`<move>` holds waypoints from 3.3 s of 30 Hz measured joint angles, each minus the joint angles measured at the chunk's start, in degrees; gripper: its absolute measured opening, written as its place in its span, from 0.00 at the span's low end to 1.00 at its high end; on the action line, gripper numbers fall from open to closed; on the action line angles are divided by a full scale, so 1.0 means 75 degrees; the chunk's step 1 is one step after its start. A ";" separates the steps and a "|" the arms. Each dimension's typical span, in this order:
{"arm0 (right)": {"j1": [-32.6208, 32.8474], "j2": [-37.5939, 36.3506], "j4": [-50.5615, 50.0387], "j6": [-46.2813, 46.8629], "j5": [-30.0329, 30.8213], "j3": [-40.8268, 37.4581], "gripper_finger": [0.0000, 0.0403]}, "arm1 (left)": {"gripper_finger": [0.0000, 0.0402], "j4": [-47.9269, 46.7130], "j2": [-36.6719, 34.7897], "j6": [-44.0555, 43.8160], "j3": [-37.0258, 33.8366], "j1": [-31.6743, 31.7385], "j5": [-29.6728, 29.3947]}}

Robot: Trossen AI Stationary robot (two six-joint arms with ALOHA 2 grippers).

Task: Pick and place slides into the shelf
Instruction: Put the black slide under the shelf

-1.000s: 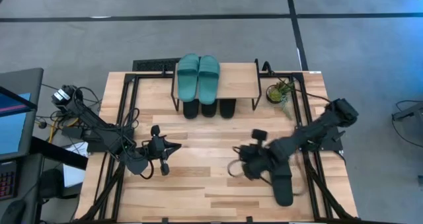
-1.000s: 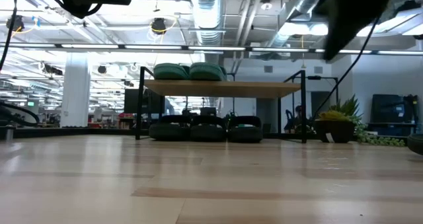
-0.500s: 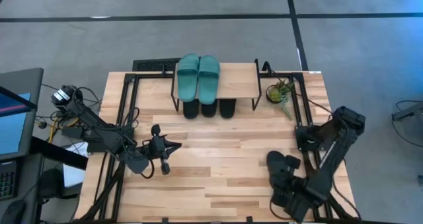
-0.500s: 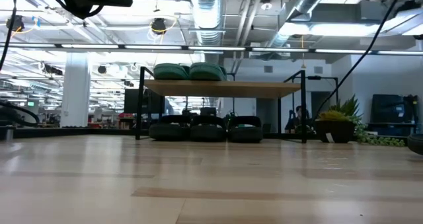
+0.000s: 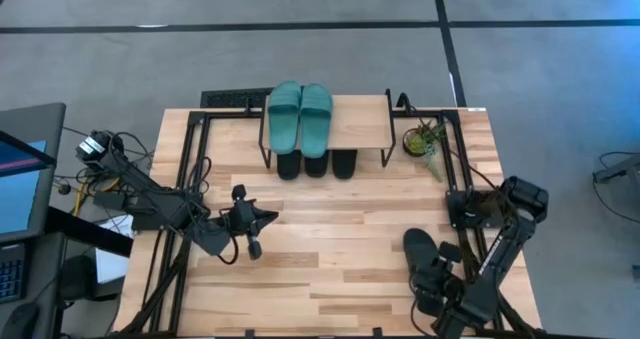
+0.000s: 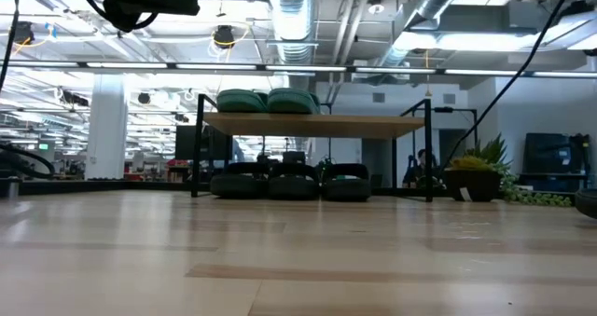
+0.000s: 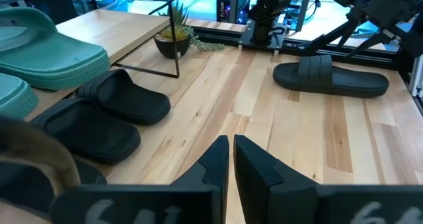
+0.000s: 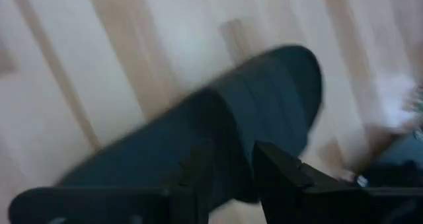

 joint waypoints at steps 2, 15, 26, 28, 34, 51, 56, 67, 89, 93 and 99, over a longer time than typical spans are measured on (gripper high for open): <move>0.0128 0.0027 -0.0078 0.0012 -0.0056 0.0000 0.26 | 0.03 0.0006 0.0000 -0.0002 0.0000 -0.0003 -0.0003; 0.0360 0.0016 0.0073 -0.0401 -0.0056 -0.0472 0.25 | 0.03 0.0003 0.0000 -0.0098 0.0000 0.0137 -0.0009; 0.0357 0.0016 0.0696 -0.0835 0.0040 -0.0863 0.25 | 0.03 0.0003 0.0000 -0.0325 0.0000 0.0140 -0.0167; 0.0356 0.0016 0.0727 -0.0821 0.0055 -0.0898 0.25 | 0.03 0.0007 0.0000 -0.0384 0.0000 0.0140 -0.0224; 0.0340 0.0013 0.0480 -0.0743 0.0063 -0.0952 0.25 | 0.03 0.0023 0.0000 -0.0519 0.0000 0.0140 -0.0235; 0.0141 0.0013 0.0511 -0.1328 0.0369 -0.1154 0.25 | 0.03 0.0052 0.0000 -0.0650 0.0000 0.0140 -0.0361; 0.0077 0.0013 0.0581 -0.1451 0.0632 -0.1154 0.20 | 0.03 0.0052 0.0000 -0.0673 0.0000 0.0140 -0.0364; -0.0055 0.0008 0.0681 -0.1664 0.0612 -0.1154 0.02 | 0.03 0.0049 0.0000 -0.0676 0.0000 0.0140 -0.0367; -0.1034 -0.0063 -0.0255 -0.1667 0.1402 -0.0657 0.00 | 0.03 -0.0043 0.0000 -0.0670 0.0000 0.0140 -0.0367; -0.1151 -0.0063 -0.0445 -0.1666 0.1556 -0.0456 0.00 | 0.03 -0.0076 0.0003 -0.0667 0.0000 0.0139 -0.0367; -0.1589 -0.0072 -0.0701 -0.1901 0.2051 -0.0219 0.00 | 0.03 -0.0076 0.0003 -0.0554 0.0000 0.0137 -0.0364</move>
